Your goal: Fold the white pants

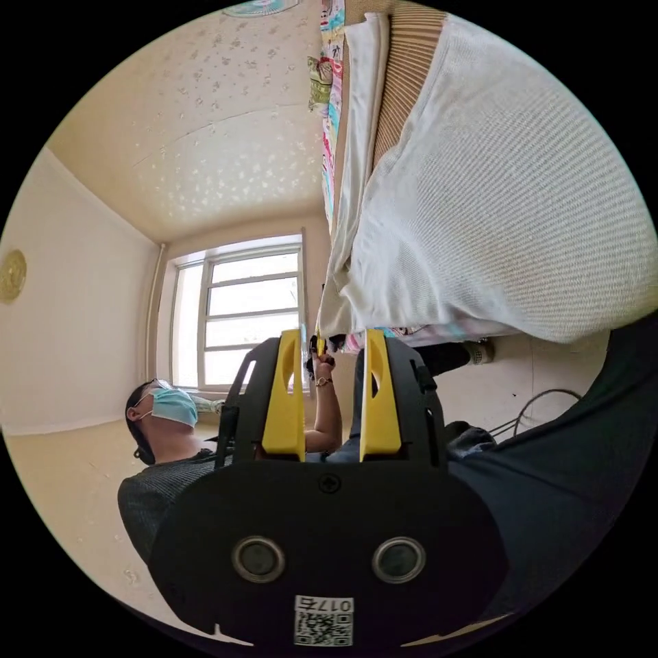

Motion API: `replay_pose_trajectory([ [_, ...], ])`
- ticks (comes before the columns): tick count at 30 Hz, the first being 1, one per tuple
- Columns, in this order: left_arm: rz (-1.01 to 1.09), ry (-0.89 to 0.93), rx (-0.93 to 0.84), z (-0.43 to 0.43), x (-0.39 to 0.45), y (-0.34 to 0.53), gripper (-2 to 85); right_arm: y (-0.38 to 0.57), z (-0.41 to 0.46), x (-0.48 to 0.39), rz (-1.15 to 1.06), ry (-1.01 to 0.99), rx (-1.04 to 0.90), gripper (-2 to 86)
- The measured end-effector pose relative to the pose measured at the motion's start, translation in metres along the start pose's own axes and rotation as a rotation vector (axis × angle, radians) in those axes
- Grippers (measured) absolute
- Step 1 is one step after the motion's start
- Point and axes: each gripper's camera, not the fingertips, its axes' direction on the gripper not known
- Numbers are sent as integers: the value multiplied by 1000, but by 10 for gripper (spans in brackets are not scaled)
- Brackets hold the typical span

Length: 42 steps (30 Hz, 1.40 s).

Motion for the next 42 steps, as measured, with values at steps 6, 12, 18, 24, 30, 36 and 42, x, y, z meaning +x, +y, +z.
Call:
replay_pose_trajectory([
  [6,-172,-12,-10,-17,-55,24,97,-6,-20,15,108,115,148,177],
  [12,-215,129,-28,-21,-68,30,58,-15,-20,20,143,189,175,63],
  [18,-29,336,-16,-57,-15,25,51,3,-23,-66,-223,136,202,10],
  [24,194,156,57,-82,80,17,52,-16,-12,-233,-515,424,335,4],
  [30,95,-5,12,55,110,-65,75,-246,87,-328,-548,625,177,28],
  [36,23,-41,194,111,111,-31,157,-334,211,-339,-536,877,298,137],
  [42,363,-108,-415,235,144,32,90,-384,341,-197,-411,1234,-267,26],
])
